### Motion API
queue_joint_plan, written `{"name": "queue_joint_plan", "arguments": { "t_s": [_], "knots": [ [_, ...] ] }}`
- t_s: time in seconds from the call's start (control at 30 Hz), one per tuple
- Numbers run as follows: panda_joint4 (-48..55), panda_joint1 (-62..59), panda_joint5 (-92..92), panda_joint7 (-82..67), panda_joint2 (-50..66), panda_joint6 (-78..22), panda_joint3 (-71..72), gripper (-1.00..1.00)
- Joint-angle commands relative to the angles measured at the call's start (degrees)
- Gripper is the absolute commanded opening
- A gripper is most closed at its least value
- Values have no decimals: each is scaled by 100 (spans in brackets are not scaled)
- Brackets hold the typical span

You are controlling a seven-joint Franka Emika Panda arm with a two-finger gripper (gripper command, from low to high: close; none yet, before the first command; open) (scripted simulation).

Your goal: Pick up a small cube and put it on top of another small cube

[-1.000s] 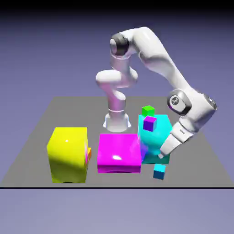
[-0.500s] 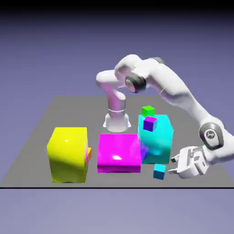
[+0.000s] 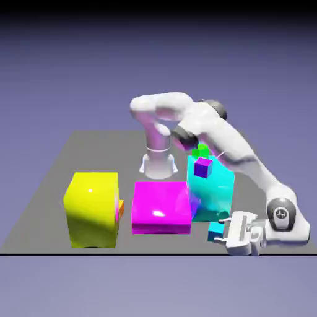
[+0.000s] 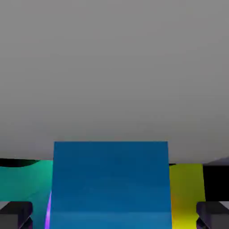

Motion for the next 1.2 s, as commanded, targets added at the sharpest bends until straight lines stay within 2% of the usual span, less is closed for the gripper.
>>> {"name": "queue_joint_plan", "arguments": {
  "t_s": [0.0, 0.23, 0.8, 1.1, 1.13, 1.17],
  "knots": [
    [0, 0, 0, 0, 0, 0, 0, -100],
    [1431, 697, -61, -592, 367, -683, -48, -100],
    [-1093, -1422, 3259, 1459, -3117, -2043, 896, -100],
    [-2682, -2027, 3392, 1436, -3781, -1118, 1002, -100],
    [-2682, -2027, 3392, 1436, -3781, -1118, 1002, 100],
    [-2682, -2027, 3392, 1436, -3781, -1118, 1002, 100]
  ]
}}
